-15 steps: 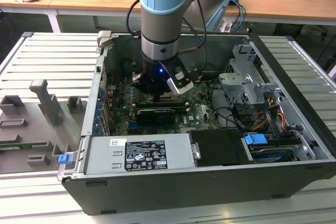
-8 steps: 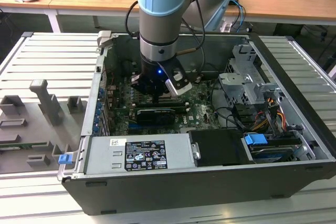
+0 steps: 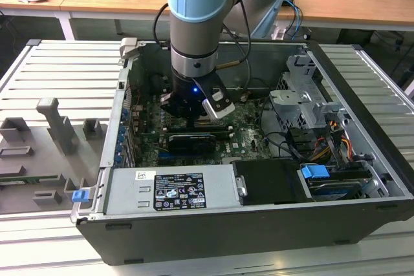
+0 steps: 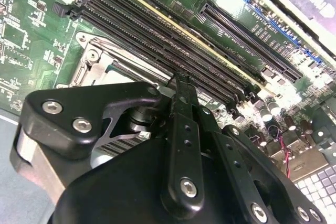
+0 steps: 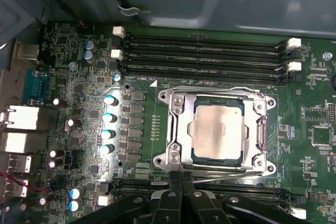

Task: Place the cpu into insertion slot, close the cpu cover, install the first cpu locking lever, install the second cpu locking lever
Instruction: 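Install the second cpu locking lever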

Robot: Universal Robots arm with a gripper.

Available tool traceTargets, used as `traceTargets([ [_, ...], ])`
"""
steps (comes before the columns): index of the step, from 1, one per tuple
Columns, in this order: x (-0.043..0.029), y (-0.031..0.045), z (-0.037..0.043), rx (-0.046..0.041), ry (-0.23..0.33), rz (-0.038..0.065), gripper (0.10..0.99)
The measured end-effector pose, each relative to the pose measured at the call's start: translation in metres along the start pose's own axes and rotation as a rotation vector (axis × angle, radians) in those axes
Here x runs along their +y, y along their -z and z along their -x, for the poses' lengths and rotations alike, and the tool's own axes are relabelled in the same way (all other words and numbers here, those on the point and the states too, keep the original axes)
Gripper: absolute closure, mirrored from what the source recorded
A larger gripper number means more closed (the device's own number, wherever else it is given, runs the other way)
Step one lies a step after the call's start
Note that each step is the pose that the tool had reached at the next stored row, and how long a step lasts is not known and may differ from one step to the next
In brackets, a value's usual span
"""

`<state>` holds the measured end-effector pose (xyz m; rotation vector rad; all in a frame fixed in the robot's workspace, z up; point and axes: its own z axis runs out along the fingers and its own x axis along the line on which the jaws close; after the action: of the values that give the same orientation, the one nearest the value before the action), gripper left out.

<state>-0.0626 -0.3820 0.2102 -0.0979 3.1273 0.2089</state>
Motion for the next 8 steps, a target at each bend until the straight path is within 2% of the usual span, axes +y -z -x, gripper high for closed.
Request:
traceTargets([
  [8,0.0000,-0.0010,-0.0014,0.0000,0.000,0.000,0.980],
])
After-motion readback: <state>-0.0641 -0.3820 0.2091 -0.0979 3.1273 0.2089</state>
